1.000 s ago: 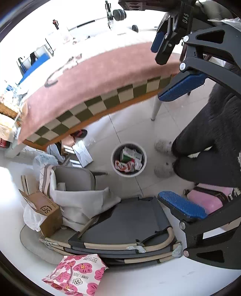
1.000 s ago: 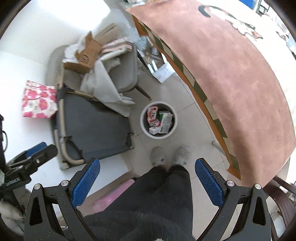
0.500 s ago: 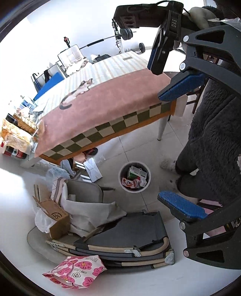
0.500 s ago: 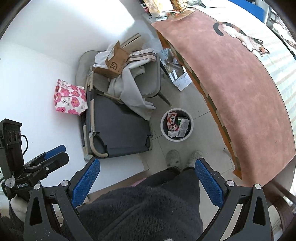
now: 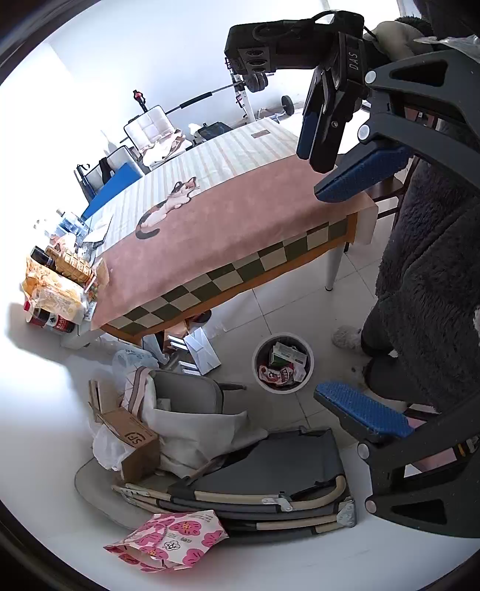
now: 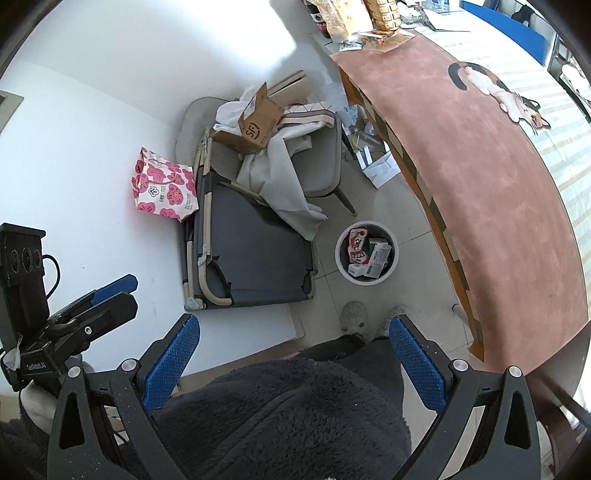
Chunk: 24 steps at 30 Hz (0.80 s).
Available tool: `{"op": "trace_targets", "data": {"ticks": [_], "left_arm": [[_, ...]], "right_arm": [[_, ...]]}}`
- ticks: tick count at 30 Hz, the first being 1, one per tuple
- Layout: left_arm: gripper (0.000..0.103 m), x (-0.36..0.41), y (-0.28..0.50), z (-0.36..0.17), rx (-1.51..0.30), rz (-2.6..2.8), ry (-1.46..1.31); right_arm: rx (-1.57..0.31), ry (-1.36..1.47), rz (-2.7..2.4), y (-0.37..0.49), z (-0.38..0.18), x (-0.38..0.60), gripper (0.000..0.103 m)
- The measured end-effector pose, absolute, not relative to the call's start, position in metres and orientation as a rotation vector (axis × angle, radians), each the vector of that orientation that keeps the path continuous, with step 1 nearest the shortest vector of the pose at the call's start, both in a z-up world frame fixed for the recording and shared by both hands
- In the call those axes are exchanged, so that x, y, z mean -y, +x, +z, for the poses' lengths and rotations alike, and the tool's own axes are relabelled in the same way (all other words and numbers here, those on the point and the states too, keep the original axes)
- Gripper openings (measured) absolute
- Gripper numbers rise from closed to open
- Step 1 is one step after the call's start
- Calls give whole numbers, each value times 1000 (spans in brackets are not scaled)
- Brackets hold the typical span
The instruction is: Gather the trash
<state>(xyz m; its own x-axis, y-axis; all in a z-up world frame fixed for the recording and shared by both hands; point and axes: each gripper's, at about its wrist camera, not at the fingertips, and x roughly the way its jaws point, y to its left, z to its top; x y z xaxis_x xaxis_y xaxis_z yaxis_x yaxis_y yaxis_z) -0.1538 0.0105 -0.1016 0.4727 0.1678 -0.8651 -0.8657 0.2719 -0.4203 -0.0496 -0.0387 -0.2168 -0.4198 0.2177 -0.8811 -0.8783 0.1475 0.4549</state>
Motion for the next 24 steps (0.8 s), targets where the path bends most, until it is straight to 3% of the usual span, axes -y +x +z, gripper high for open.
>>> {"op": "trace_targets", "data": {"ticks": [24], "left_arm": [[100,-9,-146,-95,-788,771,-1050]], "right_arm": [[-1477,-672,1461,-51,-210,43,103]]}}
